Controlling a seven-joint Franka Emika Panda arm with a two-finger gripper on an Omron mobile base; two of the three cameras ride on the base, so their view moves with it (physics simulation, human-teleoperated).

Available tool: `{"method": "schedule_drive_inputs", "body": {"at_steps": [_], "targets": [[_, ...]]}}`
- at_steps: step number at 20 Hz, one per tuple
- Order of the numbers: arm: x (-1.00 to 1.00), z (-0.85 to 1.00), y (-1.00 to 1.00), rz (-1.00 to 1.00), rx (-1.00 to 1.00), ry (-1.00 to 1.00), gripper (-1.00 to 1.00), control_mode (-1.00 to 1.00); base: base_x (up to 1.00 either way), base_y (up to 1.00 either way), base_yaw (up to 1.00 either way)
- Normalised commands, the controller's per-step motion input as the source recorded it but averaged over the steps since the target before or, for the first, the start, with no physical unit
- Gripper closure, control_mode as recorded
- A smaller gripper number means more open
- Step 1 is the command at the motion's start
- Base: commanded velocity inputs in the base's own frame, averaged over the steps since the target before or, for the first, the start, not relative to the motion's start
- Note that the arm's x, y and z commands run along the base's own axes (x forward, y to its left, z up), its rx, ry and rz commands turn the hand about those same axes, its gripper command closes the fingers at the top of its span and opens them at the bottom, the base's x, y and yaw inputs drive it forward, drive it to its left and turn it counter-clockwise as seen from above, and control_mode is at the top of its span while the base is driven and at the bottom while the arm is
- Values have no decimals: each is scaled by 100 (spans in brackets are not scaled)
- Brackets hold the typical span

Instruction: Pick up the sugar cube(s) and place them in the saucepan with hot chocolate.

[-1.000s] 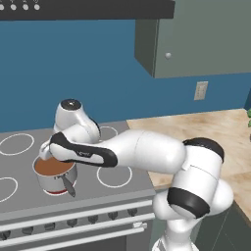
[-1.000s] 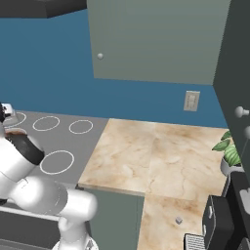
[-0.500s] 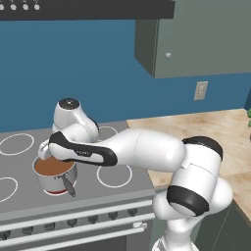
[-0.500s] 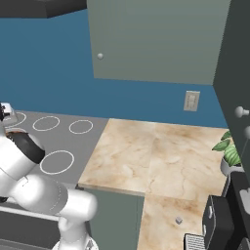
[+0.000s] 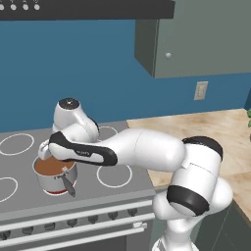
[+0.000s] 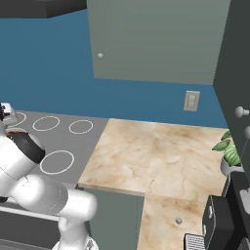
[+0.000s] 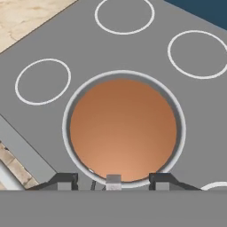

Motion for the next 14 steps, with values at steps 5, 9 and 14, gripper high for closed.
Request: {"method": "schedule_drive_inputs", "body": {"at_steps": [5,9,14], "targets": [[0,0,-1,0,0,0,-100,-100,0,0,0],[0,1,-3,0,0,0,-100,-100,0,0,0],[-12,16,-20,0,0,-1,-100,-100,0,0,0]]}}
